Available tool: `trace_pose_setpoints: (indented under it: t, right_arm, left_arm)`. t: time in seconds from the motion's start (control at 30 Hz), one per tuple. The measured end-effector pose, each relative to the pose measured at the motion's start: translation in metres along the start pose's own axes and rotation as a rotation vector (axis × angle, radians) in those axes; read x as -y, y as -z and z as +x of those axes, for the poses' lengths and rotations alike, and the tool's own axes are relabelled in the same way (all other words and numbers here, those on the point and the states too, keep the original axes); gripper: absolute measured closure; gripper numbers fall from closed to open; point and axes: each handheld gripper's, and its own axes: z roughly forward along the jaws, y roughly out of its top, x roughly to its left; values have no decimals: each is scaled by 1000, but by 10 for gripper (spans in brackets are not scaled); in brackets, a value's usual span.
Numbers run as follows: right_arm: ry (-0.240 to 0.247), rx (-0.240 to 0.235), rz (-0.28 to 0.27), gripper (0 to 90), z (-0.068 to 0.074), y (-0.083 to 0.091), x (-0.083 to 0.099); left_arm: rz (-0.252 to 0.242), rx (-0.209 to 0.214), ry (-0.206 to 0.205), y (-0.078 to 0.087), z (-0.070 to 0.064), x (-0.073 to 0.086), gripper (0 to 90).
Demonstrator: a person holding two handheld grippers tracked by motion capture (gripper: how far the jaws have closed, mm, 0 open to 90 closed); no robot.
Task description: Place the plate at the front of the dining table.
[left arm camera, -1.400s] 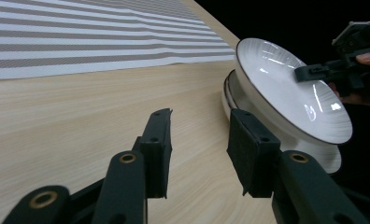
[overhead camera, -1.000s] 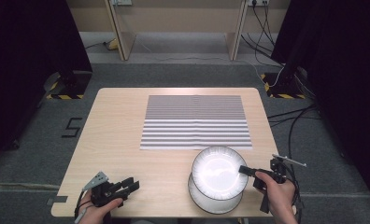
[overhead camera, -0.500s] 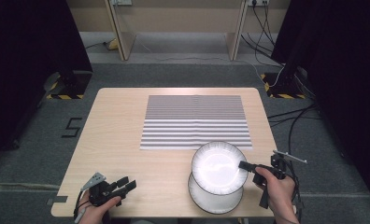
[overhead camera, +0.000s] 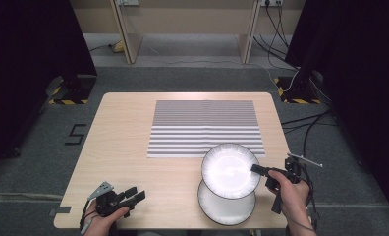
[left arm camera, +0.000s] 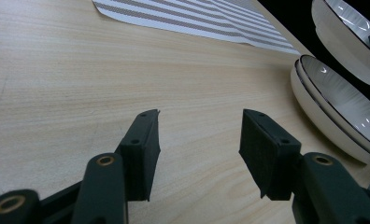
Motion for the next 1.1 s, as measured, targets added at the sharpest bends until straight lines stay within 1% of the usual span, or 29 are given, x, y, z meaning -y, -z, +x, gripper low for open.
trace_pose_setpoints:
  t: [0.1, 0.43, 0.63, 0.87, 1.1]
  right_arm:
    - [2, -2, -2, 809, 2, -1, -3]
    - [6, -7, -6, 806, 8, -5, -13]
    - [3, -8, -18, 804, 11, -6, -19]
    - [6, -6, -26, 802, 12, -6, -25]
    - [-3, -4, -38, 800, 11, -7, -30]
  left_arm:
    - [-1, 5, -2, -1, -1, 0, 472]
    - [-1, 3, -4, 0, 0, 0, 472]
    - [-1, 0, -9, 0, 0, -1, 473]
    - [-4, 0, -13, 1, 0, -1, 473]
    - [1, -2, -16, 1, 0, -1, 473]
